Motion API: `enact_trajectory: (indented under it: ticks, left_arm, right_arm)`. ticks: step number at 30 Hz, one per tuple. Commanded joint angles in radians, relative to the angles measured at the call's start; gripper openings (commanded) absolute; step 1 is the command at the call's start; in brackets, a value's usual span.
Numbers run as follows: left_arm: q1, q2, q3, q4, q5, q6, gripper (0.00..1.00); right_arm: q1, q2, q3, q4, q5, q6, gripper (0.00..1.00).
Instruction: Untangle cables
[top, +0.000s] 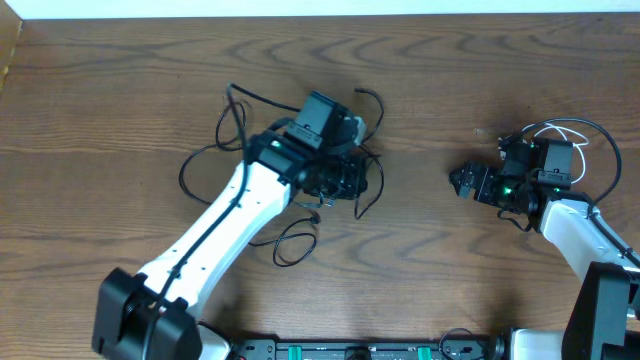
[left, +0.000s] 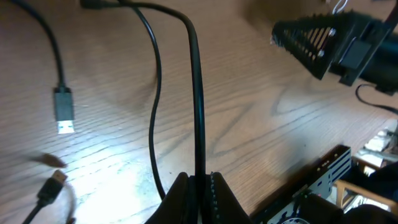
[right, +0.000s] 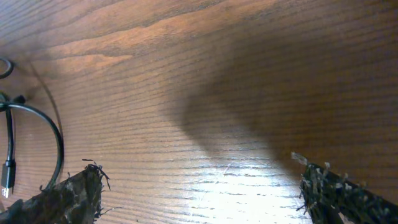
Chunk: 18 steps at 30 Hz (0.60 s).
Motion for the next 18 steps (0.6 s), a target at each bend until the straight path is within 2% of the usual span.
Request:
enact_trajectory:
  ticks: [1, 8, 10, 11, 13, 16, 18]
  left_arm:
    - [-0.024, 0.061, -0.011, -0.002, 0.009, -0.011, 0.08]
    - [-0.035, 0.169, -0.011, -0.025, 0.009, -0.035, 0.08]
    - [-0.035, 0.189, -0.011, -0.03, 0.009, -0.035, 0.17]
    - [-0.035, 0.198, -0.011, -0.031, 0.009, -0.035, 0.25]
    - [-0.035, 0.209, -0.011, -0.034, 0.009, -0.035, 0.33]
    - [-0.035, 0.214, -0.011, -0.047, -0.009, -0.038, 0.57]
    - [-0.035, 0.214, -0.011, -0.068, -0.079, -0.069, 0.69]
  right_arm:
    - [0.005, 0.003, 0.0, 0.002, -0.006, -0.015, 0.99]
    - [0.005, 0.003, 0.0, 0.002, -0.006, -0.015, 0.99]
    - [0.005, 0.003, 0.0, 0.002, -0.006, -0.015, 0.99]
    - [0.005, 0.003, 0.0, 0.002, -0.006, -0.015, 0.99]
    - [0.005, 0.003, 0.0, 0.002, -0.006, -0.015, 0.99]
    - [0.005, 0.003, 0.0, 0.002, -0.006, -0.015, 0.99]
    - [0.005, 0.003, 0.0, 0.002, -0.006, -0.015, 0.99]
